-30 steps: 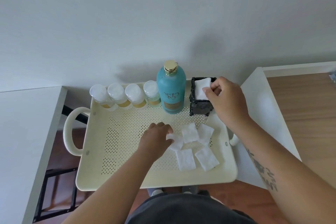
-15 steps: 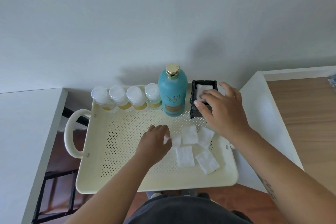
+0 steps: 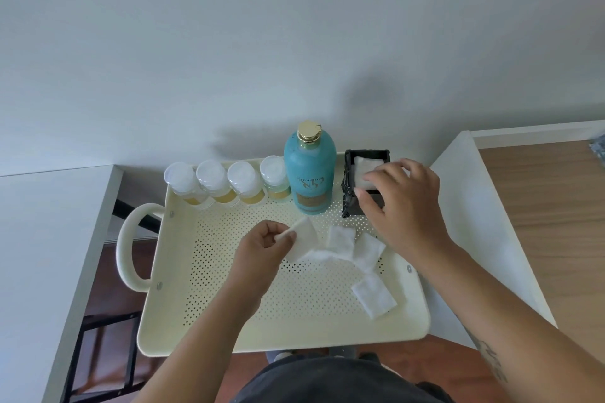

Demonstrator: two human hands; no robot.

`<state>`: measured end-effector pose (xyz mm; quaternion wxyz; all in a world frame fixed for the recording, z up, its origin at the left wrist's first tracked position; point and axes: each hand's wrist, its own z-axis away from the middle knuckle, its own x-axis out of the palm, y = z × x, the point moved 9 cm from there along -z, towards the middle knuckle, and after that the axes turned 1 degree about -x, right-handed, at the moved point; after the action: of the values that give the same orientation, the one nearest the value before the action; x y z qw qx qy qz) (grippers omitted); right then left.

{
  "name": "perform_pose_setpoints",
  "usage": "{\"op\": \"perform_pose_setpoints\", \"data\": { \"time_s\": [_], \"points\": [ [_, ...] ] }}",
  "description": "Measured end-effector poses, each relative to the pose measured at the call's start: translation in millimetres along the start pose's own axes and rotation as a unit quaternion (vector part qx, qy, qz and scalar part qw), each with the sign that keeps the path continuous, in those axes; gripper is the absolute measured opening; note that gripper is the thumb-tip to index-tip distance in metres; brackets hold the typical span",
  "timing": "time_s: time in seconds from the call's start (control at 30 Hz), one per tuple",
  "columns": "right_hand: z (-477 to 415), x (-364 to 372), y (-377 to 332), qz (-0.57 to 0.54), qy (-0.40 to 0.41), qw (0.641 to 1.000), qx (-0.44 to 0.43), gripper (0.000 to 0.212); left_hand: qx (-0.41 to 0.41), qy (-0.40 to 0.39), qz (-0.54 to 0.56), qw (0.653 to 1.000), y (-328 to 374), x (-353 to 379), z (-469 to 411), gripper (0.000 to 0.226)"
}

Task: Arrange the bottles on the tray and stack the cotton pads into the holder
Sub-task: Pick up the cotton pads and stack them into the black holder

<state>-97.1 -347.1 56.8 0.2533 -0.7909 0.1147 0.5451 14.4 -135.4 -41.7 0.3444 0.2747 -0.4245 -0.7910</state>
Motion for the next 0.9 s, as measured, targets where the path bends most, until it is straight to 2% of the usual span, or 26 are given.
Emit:
{"op": "perform_pose_setpoints", "data": {
  "time_s": [0.1, 0.2, 0.27, 0.33, 0.4, 0.43, 0.47, 0.53, 0.67, 0.77, 0.9],
  "points": [
    [18.9, -15.5, -7.2, -0.072, 0.057, 0.996, -0.011, 0.017, 0.001, -0.026, 0.047, 0.999, 9.2, 8.9, 6.5, 0.013],
    [37.2, -5.0, -9.6, -0.216, -0.009, 0.975, 0.040, 0.021, 0.001, -0.057, 0.097, 0.994, 17.5, 20.9, 12.7, 0.016],
    [50.1, 16.2, -11.5, -0.340, -0.102, 0.925, 0.133, 0.030, -0.002, -0.085, 0.129, 0.988, 21.3, 30.6, 17.0, 0.015],
    [62.2, 37.0, -15.8, -0.423, -0.170, 0.866, 0.207, 0.024, -0.002, -0.109, 0.150, 0.983, 23.9, 39.0, 20.8, 0.013],
    [67.4, 45.8, -15.7, -0.477, -0.177, 0.823, 0.251, 0.011, -0.001, -0.126, 0.157, 0.980, 24.7, 44.9, 23.2, 0.010],
    [67.5, 46.6, -14.0, -0.489, -0.174, 0.813, 0.264, 0.007, 0.000, -0.129, 0.153, 0.980, 24.1, 46.2, 23.2, 0.009],
    [65.8, 45.2, -11.9, -0.487, -0.168, 0.814, 0.266, 0.005, 0.000, -0.127, 0.142, 0.982, 22.8, 45.8, 22.4, 0.008],
    [58.4, 35.8, -6.5, -0.462, -0.150, 0.839, 0.245, 0.003, 0.003, -0.109, 0.096, 0.989, 18.2, 41.4, 17.8, 0.010],
    [32.2, 6.3, 12.0, -0.399, -0.100, 0.891, 0.193, 0.006, 0.009, -0.035, -0.099, 0.994, 2.7, 27.5, 4.9, 0.011],
    [6.6, -11.5, 26.1, -0.363, -0.070, 0.914, 0.168, 0.008, 0.042, -0.041, -0.242, 0.969, -10.0, 32.3, -1.2, 0.011],
    [-25.7, -21.3, 36.2, -0.311, -0.068, 0.938, 0.136, 0.009, 0.099, -0.078, -0.356, 0.926, -23.5, 48.8, -3.3, 0.022]
  ]
}}
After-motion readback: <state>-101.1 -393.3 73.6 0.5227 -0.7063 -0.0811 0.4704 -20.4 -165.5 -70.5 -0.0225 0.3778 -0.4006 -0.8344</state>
